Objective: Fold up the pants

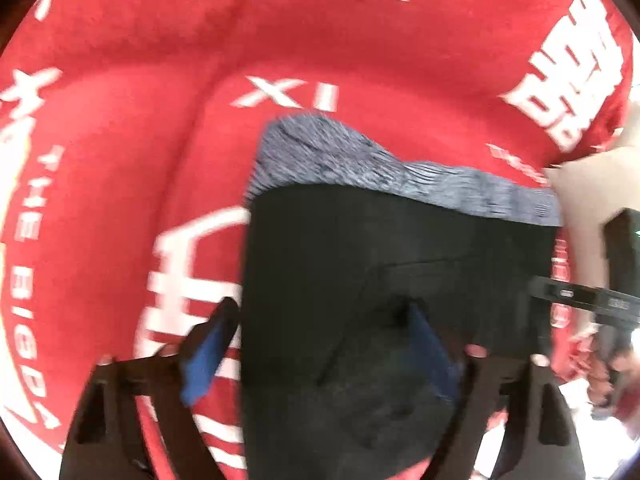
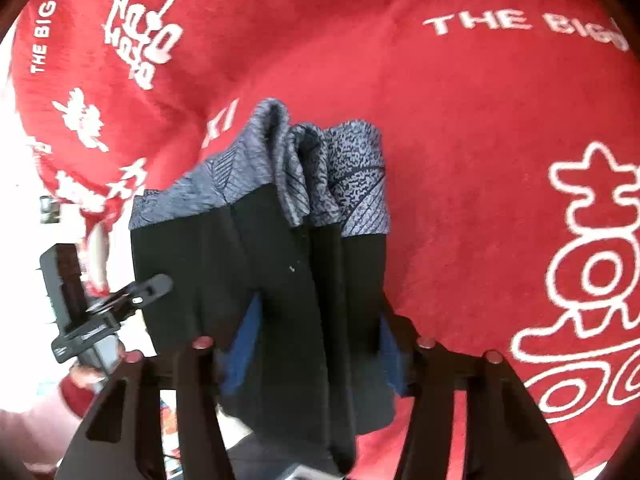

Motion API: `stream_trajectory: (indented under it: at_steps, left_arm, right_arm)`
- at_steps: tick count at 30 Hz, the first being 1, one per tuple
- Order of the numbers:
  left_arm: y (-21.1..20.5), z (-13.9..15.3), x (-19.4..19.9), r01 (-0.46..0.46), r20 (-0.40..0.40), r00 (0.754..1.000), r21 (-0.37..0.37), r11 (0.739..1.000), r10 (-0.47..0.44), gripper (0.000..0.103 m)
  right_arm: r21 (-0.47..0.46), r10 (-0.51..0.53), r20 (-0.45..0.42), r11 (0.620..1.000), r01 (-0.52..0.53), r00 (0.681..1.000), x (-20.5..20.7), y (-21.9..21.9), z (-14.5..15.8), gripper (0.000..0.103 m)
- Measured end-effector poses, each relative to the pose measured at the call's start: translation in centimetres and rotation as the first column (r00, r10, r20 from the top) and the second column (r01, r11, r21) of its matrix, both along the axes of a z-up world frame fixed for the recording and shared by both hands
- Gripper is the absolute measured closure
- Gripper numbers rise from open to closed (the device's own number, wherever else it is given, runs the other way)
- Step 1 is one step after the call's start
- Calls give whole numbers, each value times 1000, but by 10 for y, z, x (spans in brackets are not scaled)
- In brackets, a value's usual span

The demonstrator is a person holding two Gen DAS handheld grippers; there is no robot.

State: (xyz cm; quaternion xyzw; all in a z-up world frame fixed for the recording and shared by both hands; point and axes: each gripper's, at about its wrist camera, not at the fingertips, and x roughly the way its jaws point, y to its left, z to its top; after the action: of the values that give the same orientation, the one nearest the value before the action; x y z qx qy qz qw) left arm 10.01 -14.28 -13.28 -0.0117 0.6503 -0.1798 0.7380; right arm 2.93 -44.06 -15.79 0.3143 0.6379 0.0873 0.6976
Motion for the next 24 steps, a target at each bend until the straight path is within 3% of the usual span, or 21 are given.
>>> stream_trajectory:
  at_steps: [2, 6, 10, 13, 17, 24]
  left_arm:
    - [5, 0, 2, -26, 2, 1000, 14, 1000, 26, 7]
    - [8, 5, -1, 0, 52, 999, 68, 998, -3, 7]
    - [10, -5, -4, -9, 66, 998, 106, 994, 2, 0]
    - [10, 3, -3, -39, 37, 999, 126, 991, 35, 0]
    - [10, 31, -16, -9, 63, 998, 185, 983, -2, 0]
    - [9, 70, -54, 74, 17, 997, 258, 963, -81, 0]
  right_arm:
    - [-74, 8, 10, 997, -7, 1000, 0, 3, 0, 27]
    - [-168, 12, 4, 986, -11, 1000, -1, 9, 7, 22]
    - [-260, 9, -13, 966, -12, 1000, -10, 10, 11, 17]
    - [-259, -52, -71, 965, 32, 996, -20, 1, 15, 14]
    - [-328, -78, -103, 944, 40, 992, -38, -2, 36, 13]
    - [-325, -147, -161, 942, 88, 976, -77, 11, 70, 11]
